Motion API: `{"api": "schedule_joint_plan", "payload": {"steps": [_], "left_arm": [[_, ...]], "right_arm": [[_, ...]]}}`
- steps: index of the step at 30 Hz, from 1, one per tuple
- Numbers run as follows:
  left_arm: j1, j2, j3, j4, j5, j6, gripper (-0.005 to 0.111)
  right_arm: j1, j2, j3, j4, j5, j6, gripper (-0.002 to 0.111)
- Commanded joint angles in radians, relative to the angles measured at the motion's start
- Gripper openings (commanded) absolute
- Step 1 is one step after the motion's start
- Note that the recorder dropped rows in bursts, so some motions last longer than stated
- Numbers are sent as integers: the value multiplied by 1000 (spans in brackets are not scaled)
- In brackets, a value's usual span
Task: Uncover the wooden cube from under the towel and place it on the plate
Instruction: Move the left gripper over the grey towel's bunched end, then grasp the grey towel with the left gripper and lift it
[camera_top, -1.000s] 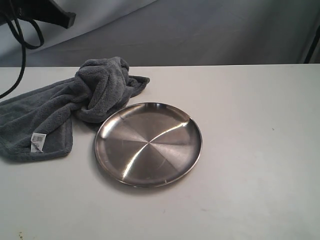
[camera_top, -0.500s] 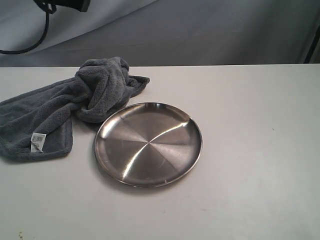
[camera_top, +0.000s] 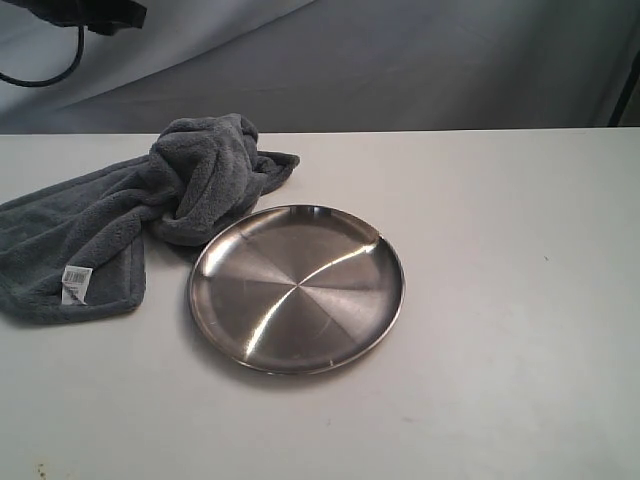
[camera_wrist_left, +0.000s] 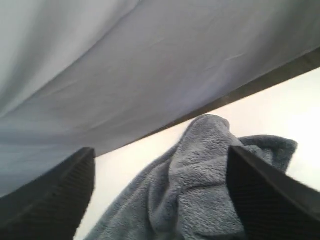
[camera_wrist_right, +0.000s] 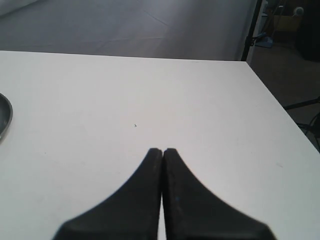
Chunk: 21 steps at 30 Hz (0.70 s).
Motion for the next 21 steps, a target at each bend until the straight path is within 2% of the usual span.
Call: {"api": "schedule_joint_plan", "payload": {"steps": [1,11,16,21], "left_arm": [[-39,79,-5,-83,47,50,83],[-76,226,-5,-164,89,52,83],[-85,262,-5,-191,10,76,67],[-85,313,-5,-191,-17,76,65]], "right_arm": [[1,-5,3,-5,-2,-11,0],[1,-5,3,-1,-2,-11,0],[1,-5,3,-1,-2,-11,0],[1,-5,3,-1,-2,-11,0]]}}
